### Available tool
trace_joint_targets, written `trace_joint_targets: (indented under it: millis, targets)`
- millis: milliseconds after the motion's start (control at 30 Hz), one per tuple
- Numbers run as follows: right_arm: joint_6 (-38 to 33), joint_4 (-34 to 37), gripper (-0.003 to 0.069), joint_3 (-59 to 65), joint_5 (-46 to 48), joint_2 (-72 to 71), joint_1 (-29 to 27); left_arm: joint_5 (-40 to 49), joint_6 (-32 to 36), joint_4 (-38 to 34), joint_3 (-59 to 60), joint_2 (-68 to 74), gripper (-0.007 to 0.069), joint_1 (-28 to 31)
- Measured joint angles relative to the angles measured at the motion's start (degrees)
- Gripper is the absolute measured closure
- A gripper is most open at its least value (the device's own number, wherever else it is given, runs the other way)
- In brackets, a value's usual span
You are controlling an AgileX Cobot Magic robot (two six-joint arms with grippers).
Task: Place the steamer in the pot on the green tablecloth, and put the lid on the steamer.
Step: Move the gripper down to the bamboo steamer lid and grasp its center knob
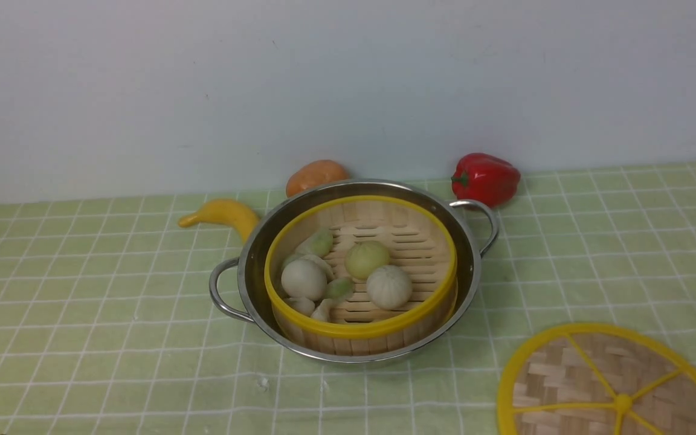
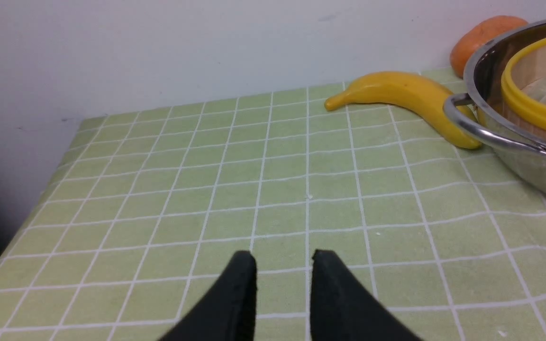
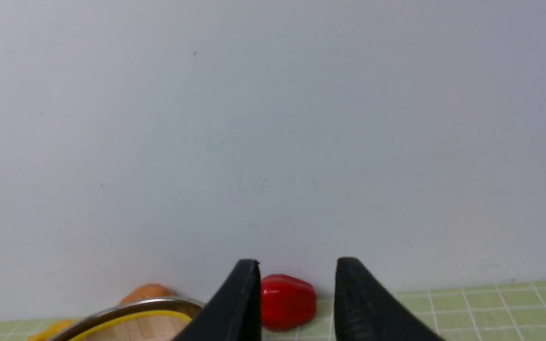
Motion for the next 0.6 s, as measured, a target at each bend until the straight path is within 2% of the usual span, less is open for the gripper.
trace_joint_targets:
  millis: [300, 600]
  targets:
    - [0.0, 7.4, 0.0419, -4.0, 1.8, 0.0, 0.0, 0.0, 0.0, 0.0, 0.0, 0.0, 0.0440, 0.0]
    - [-1.3, 5.8, 0.0419, -4.0, 13.0, 0.0, 0.0, 0.0, 0.0, 0.0, 0.0, 0.0, 0.0417, 0.0]
